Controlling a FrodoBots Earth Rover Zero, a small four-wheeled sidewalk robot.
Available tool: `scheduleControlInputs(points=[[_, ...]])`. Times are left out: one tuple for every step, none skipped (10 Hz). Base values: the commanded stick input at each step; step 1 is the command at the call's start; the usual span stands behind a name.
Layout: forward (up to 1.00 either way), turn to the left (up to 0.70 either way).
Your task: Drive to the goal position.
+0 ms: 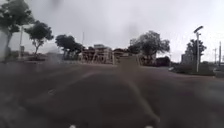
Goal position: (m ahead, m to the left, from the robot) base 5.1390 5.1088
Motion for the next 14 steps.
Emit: scheduleControlInputs(points=[[1.0,0.4],[1.0,0.4],[1.0,0.4],[1.0,0.4],[1.0,0.4],[1.0,0.4],[1.0,0.4],[1.0,0.4],[1.0,0.4],[1.0,0.4],[1.0,0.03],[1.0,0.0],[1.0,0.0],[1.0,0.0]])
